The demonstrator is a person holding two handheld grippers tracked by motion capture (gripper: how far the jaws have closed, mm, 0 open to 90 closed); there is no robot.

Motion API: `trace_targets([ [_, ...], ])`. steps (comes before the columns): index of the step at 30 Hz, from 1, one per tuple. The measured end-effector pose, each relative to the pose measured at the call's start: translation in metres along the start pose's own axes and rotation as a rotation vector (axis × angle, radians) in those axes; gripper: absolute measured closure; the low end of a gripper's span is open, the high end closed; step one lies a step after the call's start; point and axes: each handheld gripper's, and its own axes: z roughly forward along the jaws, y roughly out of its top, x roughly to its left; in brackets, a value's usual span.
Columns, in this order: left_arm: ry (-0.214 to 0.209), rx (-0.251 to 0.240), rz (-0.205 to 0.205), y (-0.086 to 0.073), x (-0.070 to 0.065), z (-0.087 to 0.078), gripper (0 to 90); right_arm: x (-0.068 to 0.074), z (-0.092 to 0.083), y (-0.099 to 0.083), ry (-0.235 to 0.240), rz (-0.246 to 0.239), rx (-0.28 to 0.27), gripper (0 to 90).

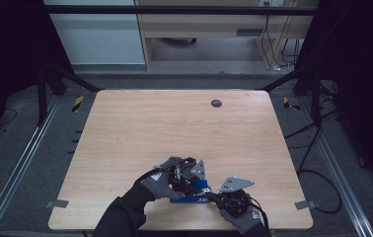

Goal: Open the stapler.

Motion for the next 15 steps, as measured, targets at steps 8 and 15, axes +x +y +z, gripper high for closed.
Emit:
trace_targets([
  [8,0.005,-0.003,0.001,-0.001,-0.001,0.001,65.6,-0.001,-0.004,0.001,0.022,-0.006,-0.03,90.0],
  [15,0.008,-0.003,-0.003,0.0,-0.001,0.001,65.5,-0.005,-0.015,0.005,0.01,-0.032,-0.102,90.0],
])
